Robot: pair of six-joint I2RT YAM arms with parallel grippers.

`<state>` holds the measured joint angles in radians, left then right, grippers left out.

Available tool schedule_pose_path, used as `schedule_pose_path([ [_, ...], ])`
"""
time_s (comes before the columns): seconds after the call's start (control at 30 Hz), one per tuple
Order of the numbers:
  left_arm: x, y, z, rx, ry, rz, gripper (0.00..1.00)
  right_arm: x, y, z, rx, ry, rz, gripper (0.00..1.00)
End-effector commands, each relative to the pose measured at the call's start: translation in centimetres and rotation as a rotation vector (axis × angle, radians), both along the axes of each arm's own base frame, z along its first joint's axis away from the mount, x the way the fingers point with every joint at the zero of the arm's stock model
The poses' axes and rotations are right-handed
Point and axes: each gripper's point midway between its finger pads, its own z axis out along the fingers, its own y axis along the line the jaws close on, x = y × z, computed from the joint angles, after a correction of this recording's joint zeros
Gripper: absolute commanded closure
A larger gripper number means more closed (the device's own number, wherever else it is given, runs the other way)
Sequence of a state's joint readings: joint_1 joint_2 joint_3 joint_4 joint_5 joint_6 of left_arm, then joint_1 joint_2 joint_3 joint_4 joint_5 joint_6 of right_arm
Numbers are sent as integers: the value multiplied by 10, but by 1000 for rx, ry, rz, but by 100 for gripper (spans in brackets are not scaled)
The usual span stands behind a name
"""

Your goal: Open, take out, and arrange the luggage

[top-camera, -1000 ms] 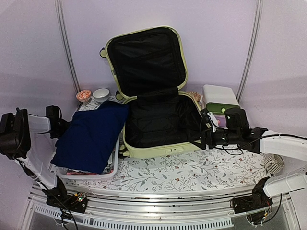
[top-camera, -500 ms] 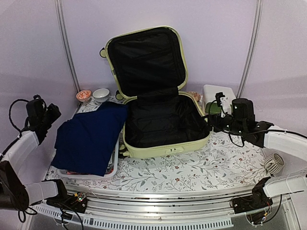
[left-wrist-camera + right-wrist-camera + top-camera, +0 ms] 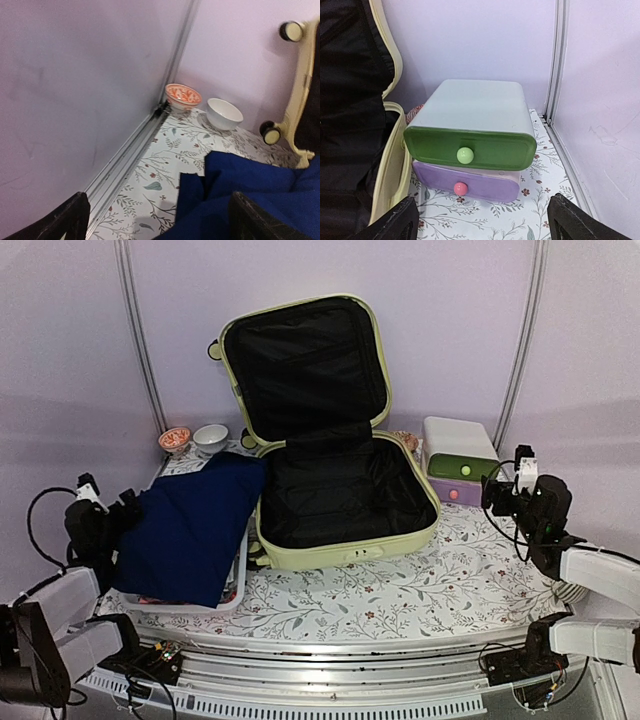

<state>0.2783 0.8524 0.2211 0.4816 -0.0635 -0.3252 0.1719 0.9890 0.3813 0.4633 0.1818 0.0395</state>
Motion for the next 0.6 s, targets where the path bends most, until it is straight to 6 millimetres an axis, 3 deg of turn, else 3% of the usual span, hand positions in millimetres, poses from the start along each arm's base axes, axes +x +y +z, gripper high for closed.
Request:
schedule_pose_path([
  [0.0,12,-43,32,229,-173,-161,2,3,5,16,-140,-156,35,8],
  [0.2,35,-50,12,293,-145,-177,2,3,-8,5,-181,-229,14,13],
  [0.33,38,-65,7,275,-202,-253,2,9,-34,5,-137,-236,-18,13],
  [0.53,49,-85,-13,344,-178,-330,2,22,-37,3,-148,-208,38,14],
  [0.57,51,-87,-9,350,-187,-327,2,24,-36,3,-149,-203,44,14],
])
